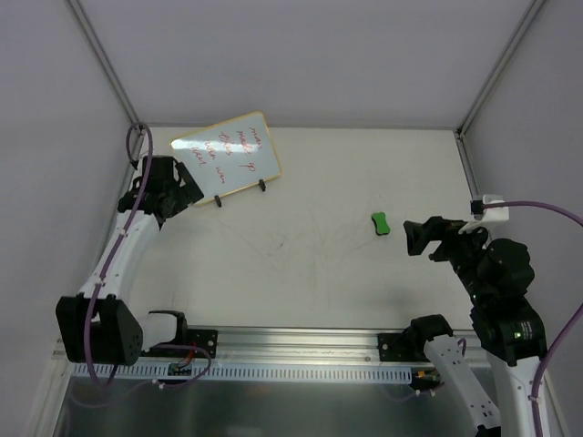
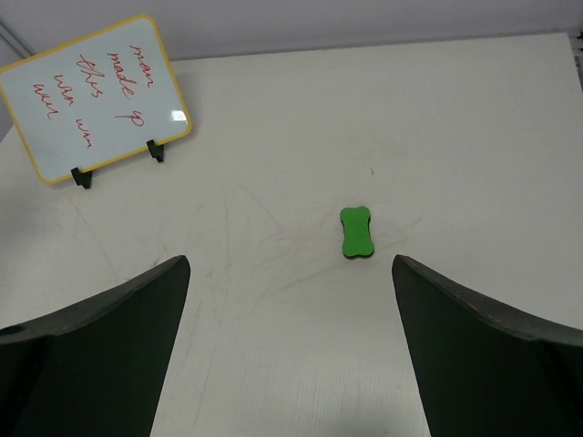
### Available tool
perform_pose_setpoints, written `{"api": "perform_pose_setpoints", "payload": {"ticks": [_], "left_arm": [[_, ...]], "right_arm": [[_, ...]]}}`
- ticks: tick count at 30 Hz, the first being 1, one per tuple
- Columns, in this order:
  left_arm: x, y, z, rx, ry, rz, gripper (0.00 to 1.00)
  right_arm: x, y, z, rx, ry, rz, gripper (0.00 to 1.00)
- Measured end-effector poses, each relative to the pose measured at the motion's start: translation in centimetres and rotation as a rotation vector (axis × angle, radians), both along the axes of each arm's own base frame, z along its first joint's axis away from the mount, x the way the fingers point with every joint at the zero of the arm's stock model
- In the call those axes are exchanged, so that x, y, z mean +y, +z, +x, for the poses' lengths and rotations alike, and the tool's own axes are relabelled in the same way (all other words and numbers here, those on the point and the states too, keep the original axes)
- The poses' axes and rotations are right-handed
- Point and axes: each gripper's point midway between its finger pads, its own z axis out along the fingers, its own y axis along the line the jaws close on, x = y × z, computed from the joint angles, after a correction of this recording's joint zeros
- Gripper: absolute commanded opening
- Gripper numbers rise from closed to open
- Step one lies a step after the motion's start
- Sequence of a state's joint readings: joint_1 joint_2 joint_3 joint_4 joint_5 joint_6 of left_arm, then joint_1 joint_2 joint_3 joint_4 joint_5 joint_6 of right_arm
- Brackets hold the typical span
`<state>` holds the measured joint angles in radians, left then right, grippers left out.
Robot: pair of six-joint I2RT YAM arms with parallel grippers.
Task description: Erase the whiteboard
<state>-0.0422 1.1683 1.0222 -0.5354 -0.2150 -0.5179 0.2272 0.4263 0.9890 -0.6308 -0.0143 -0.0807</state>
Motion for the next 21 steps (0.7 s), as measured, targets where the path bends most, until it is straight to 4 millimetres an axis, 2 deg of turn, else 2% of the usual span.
{"api": "perform_pose_setpoints", "payload": {"ticks": [5,9,16,21], "left_arm": [[-1.5,-5.4,2.9,0.125,0.014,-0.021,0.97],[-2.9,-8.5,5.7,0.185,0.001,-0.005,0.91],[-5.2,-10.6,10.6,0.180,-0.017,0.004,0.76],[-5.9,-11.6,12.2,0.179,-0.014,-0.003,0.66]], "right_arm": [[0.2,-2.5,0.4,0.068,-0.001,0.006,0.99],[0.5,-3.0,0.6,0.085,0.004,0.013,0.99],[0.7,-3.9,1.1,0.126,0.002,0.022,0.99],[0.7,-4.4,1.4,0.146,-0.005,0.024,0.99]]}}
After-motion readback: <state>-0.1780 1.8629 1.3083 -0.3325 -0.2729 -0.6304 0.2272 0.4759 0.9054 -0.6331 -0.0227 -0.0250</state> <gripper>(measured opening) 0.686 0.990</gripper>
